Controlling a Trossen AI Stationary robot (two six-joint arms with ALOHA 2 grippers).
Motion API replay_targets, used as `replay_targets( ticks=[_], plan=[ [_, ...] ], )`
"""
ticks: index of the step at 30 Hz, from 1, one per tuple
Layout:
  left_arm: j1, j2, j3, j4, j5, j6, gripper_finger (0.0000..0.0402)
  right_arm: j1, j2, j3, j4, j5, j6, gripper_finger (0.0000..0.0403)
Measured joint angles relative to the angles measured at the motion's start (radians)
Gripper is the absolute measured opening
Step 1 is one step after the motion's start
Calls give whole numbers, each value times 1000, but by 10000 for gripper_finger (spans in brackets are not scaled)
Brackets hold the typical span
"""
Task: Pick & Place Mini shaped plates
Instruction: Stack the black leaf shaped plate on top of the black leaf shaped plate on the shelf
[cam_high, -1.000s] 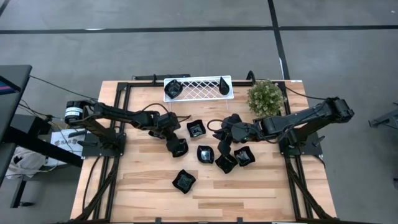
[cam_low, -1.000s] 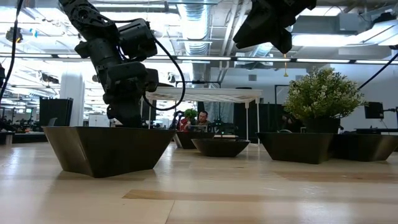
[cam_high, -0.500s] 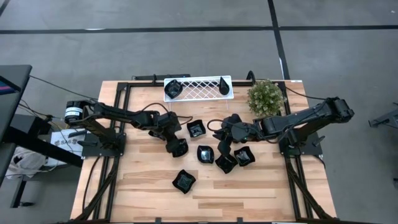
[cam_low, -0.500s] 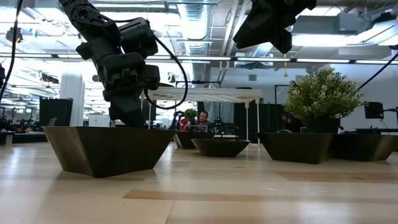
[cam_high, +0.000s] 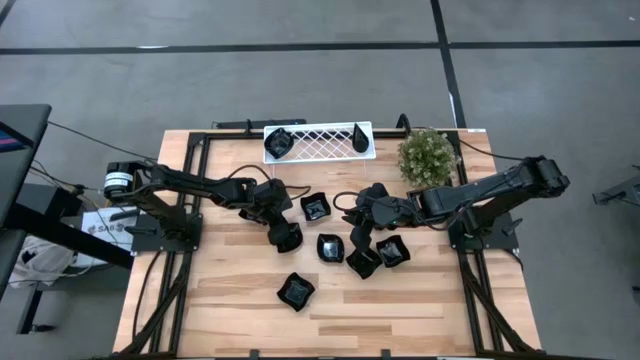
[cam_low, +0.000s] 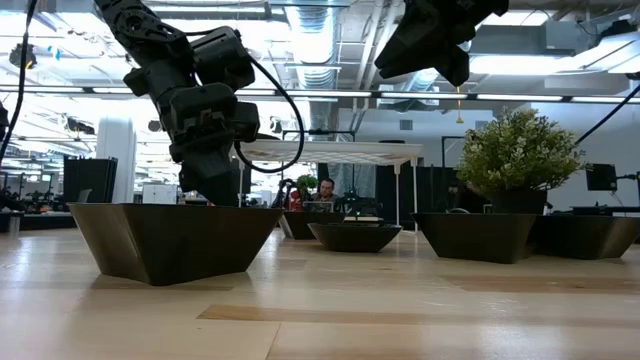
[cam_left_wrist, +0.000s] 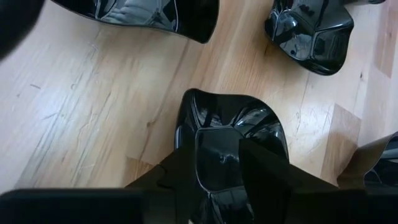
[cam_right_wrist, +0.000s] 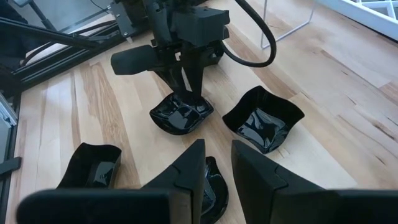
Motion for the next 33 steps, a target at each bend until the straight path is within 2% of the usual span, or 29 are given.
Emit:
replay_targets(
  ticks=[9,22,33],
  plan=[
    [0,0,0,0,-33,21,168,0,0,0,0,1,0,74],
    [-16,0,0,5,-103,23,168,0,0,0,0,3,0,74],
    [-20,0,0,7,-121,23,167,0,0,0,1,4,15,74]
  ],
)
